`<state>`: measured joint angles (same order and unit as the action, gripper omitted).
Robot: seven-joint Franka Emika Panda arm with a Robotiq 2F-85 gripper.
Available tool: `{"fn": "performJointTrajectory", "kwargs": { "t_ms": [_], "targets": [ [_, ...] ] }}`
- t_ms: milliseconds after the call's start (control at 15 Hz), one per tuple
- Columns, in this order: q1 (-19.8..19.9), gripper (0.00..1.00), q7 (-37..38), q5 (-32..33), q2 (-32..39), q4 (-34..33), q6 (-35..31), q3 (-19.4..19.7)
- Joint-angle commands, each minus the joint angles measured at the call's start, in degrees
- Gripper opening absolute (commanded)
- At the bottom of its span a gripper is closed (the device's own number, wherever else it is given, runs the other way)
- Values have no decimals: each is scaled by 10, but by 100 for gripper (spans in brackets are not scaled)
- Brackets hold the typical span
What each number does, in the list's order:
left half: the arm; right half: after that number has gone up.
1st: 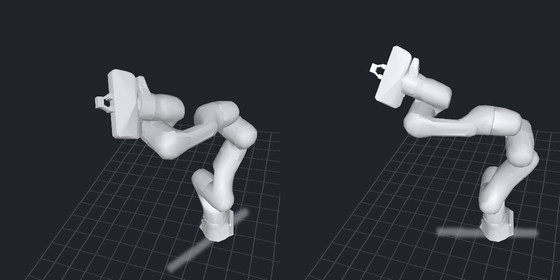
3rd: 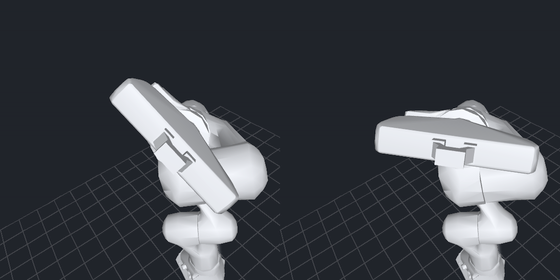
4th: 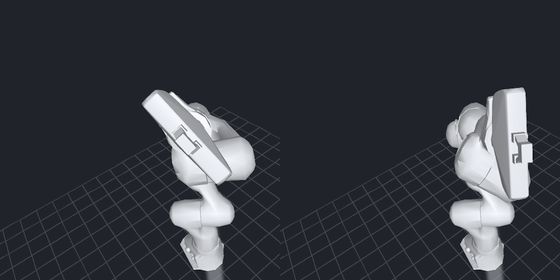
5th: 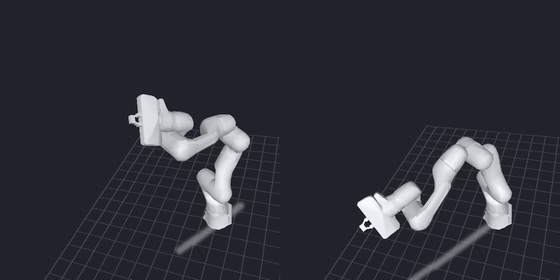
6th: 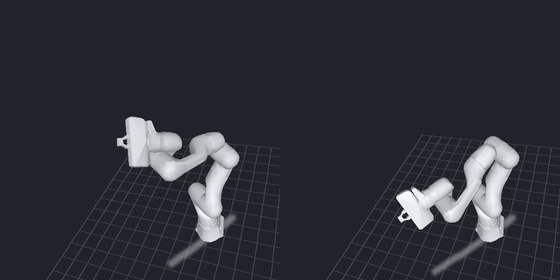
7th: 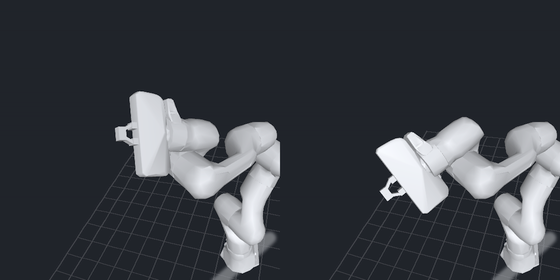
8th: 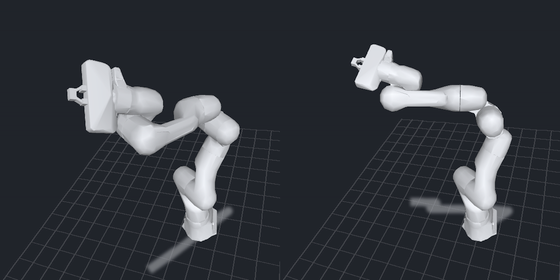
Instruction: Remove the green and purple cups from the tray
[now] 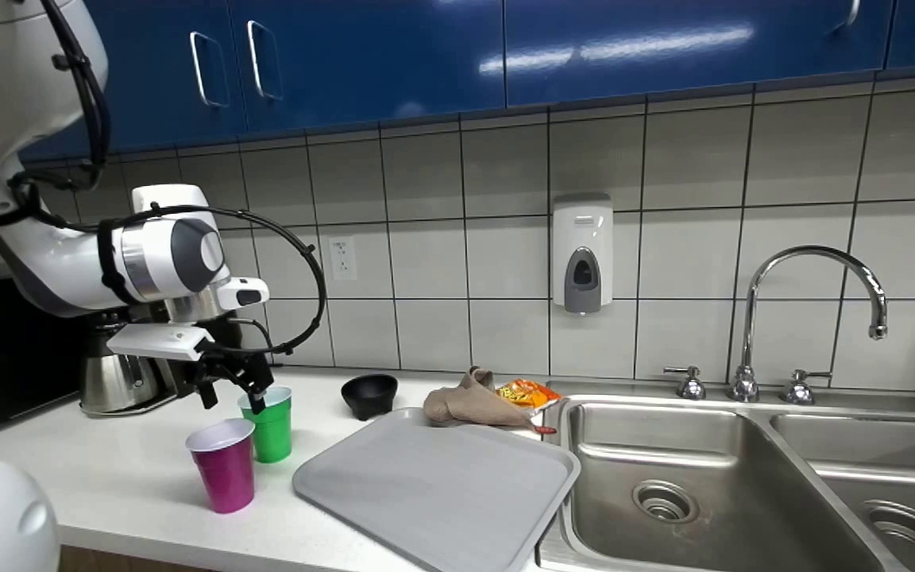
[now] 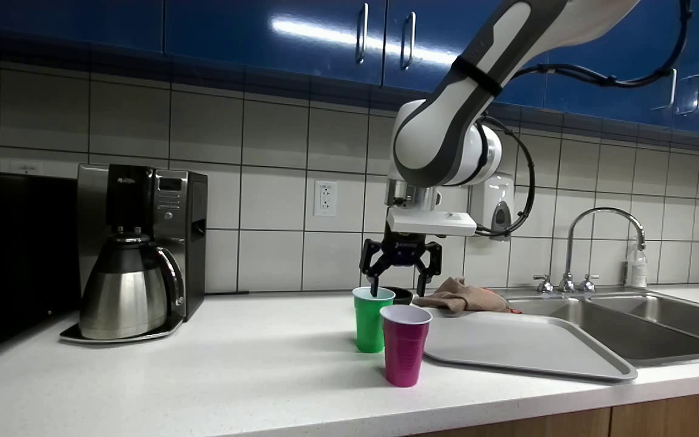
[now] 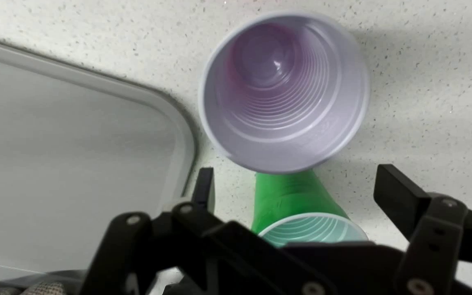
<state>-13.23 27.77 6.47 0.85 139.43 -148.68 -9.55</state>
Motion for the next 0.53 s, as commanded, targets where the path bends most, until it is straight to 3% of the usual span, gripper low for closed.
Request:
{"fn": "performJointTrajectory", "kwargs": {
  "t_ms": [0, 467],
  "targets": [
    [8, 100, 3, 2, -26, 8, 0, -4],
    [8, 100, -2, -2, -11, 0, 1, -7]
  ]
}}
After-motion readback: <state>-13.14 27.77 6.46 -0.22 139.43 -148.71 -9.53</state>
